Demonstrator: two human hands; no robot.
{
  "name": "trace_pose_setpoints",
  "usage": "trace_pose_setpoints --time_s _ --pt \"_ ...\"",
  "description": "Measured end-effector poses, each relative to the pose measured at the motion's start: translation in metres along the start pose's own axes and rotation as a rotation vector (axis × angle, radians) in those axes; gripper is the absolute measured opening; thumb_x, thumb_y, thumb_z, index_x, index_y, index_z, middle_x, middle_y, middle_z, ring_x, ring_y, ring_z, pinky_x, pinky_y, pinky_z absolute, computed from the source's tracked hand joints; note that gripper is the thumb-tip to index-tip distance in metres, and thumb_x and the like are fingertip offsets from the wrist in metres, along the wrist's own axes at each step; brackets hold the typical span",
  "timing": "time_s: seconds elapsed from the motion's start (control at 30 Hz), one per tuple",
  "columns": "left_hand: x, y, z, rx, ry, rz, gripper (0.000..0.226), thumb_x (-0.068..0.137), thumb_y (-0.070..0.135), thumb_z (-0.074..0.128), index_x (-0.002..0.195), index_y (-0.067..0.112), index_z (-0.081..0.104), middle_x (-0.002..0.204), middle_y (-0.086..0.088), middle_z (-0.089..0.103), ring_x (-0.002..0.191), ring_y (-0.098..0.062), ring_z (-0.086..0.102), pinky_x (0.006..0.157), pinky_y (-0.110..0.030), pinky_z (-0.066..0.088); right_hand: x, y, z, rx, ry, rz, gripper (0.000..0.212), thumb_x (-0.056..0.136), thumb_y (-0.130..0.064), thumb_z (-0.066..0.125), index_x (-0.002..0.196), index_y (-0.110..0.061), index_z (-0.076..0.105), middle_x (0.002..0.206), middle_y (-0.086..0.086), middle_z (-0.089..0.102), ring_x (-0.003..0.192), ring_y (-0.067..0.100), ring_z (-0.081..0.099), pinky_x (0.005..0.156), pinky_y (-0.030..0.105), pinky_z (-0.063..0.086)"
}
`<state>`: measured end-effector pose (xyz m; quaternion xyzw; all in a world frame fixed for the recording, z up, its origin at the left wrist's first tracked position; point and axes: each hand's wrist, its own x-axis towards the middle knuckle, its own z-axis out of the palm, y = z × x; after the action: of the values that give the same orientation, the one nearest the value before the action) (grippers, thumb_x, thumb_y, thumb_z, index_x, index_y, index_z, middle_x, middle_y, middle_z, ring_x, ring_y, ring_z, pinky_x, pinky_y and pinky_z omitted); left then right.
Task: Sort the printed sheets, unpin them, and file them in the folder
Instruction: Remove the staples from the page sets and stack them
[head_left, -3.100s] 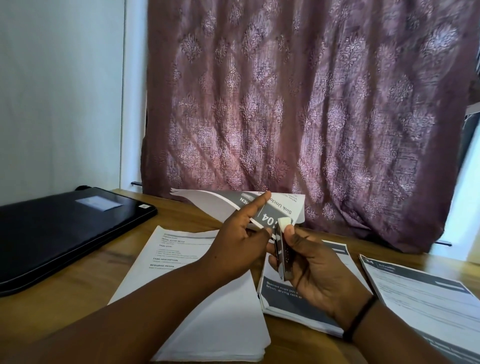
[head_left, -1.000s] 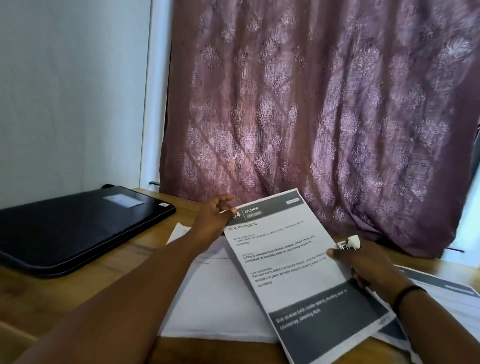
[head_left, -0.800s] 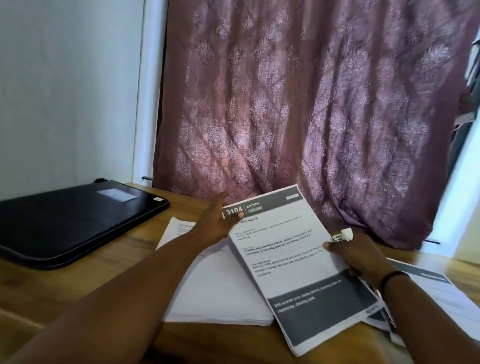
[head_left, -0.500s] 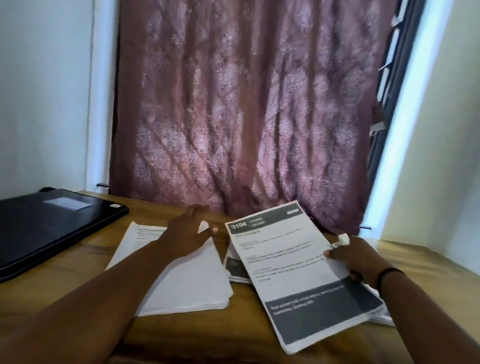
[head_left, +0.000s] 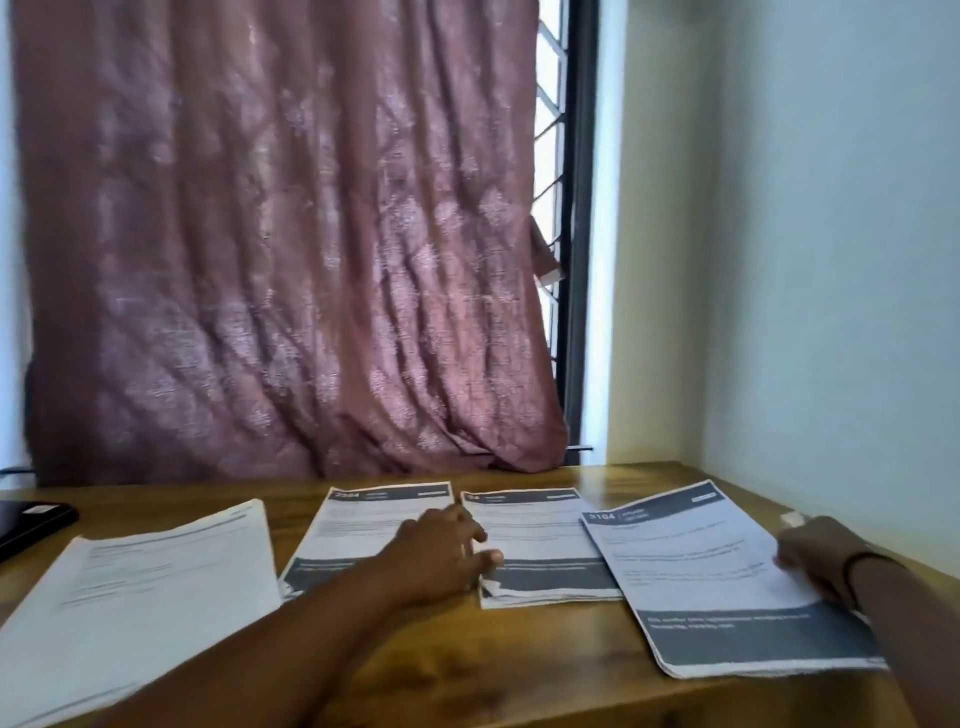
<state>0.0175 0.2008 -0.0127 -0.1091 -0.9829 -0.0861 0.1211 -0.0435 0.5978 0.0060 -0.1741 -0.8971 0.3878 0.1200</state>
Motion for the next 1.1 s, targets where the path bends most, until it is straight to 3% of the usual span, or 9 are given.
trace_pose_setpoints --time_s 0.2,0.3,0.4,0.53,0.63,0.7,0.8,0.97,1.1 --pt "0.041 0.102 0.036 0.052 -0.122 0.097 0.063 0.089 0.068 0.038 0.138 0.028 0.045 0.152 -0.001 0.032 0.138 -0.024 0.029 0.109 -0.045 0.026 0.025 0.009 0.000 -0.231 0.065 -0.093 0.006 0.087 -0.010 0.053 0.087 -0.004 0.055 0.100 0.019 0.063 0.085 0.031 0.057 0.070 0.028 0.042" --pt "0.058 0.133 0.042 0.083 -0.145 0.113 0.067 0.089 0.069 0.036 0.142 0.029 0.039 0.154 -0.001 0.029 0.140 -0.025 0.026 0.111 -0.048 0.023 0.037 0.016 -0.001 -0.328 0.155 -0.153 0.025 0.091 -0.016 0.049 0.113 -0.006 0.056 0.116 0.015 0.060 0.099 0.032 0.059 0.074 0.031 0.041" --pt "0.075 0.153 0.047 0.115 -0.156 0.113 0.069 0.089 0.070 0.033 0.143 0.028 0.036 0.154 -0.002 0.030 0.139 -0.027 0.028 0.110 -0.049 0.025 0.039 0.022 0.002 -0.342 0.178 -0.241 0.032 0.090 -0.020 0.049 0.121 -0.012 0.055 0.118 0.012 0.061 0.104 0.031 0.060 0.077 0.032 0.044" --pt "0.089 0.170 0.066 0.054 -0.174 0.097 0.069 0.087 0.071 0.036 0.142 0.030 0.037 0.151 0.001 0.035 0.136 -0.025 0.033 0.108 -0.048 0.026 0.023 0.035 0.013 -0.457 -0.004 -0.411 0.031 0.086 -0.040 0.056 0.112 -0.025 0.057 0.126 0.006 0.062 0.113 0.022 0.058 0.086 0.028 0.042" --pt "0.090 0.176 0.082 0.000 -0.166 0.088 0.059 0.091 0.064 0.035 0.140 0.032 0.039 0.148 0.003 0.039 0.134 -0.022 0.036 0.109 -0.046 0.026 0.014 0.048 0.016 -0.591 -0.077 -0.456 0.042 0.092 -0.048 0.048 0.128 -0.028 0.051 0.140 -0.002 0.053 0.127 0.016 0.049 0.100 0.027 0.038" --pt "0.092 0.177 0.086 -0.019 -0.160 0.090 0.053 0.094 0.059 0.035 0.140 0.033 0.039 0.149 0.006 0.038 0.135 -0.020 0.034 0.110 -0.044 0.025 0.018 0.050 0.010 -0.545 -0.076 -0.470 0.040 0.090 -0.052 0.050 0.123 -0.030 0.054 0.137 -0.003 0.055 0.123 0.015 0.051 0.093 0.028 0.040" --pt "0.092 0.178 0.084 -0.019 -0.143 0.103 0.051 0.095 0.056 0.034 0.140 0.033 0.039 0.149 0.007 0.038 0.136 -0.019 0.034 0.111 -0.042 0.024 0.037 0.055 -0.009 -0.489 -0.049 -0.422 0.038 0.083 -0.055 0.056 0.113 -0.032 0.055 0.130 -0.002 0.059 0.114 0.017 0.056 0.081 0.026 0.039" --pt "0.090 0.184 0.084 0.043 -0.084 0.146 0.047 0.096 0.051 0.034 0.138 0.031 0.043 0.146 0.007 0.041 0.134 -0.017 0.035 0.110 -0.041 0.024 0.078 0.094 -0.030 -0.497 0.112 -0.169 0.050 0.093 -0.041 0.043 0.130 -0.010 0.030 0.134 0.013 0.049 0.122 0.032 0.049 0.100 0.039 0.042" --pt "0.100 0.189 0.085 0.128 -0.054 0.223 0.045 0.098 0.042 0.032 0.140 0.028 0.041 0.149 0.003 0.037 0.138 -0.017 0.030 0.112 -0.042 0.022 0.088 0.107 -0.034 -0.571 0.152 -0.152 0.042 0.096 -0.039 0.037 0.134 -0.021 0.039 0.137 0.004 0.049 0.126 0.028 0.044 0.104 0.040 0.034"
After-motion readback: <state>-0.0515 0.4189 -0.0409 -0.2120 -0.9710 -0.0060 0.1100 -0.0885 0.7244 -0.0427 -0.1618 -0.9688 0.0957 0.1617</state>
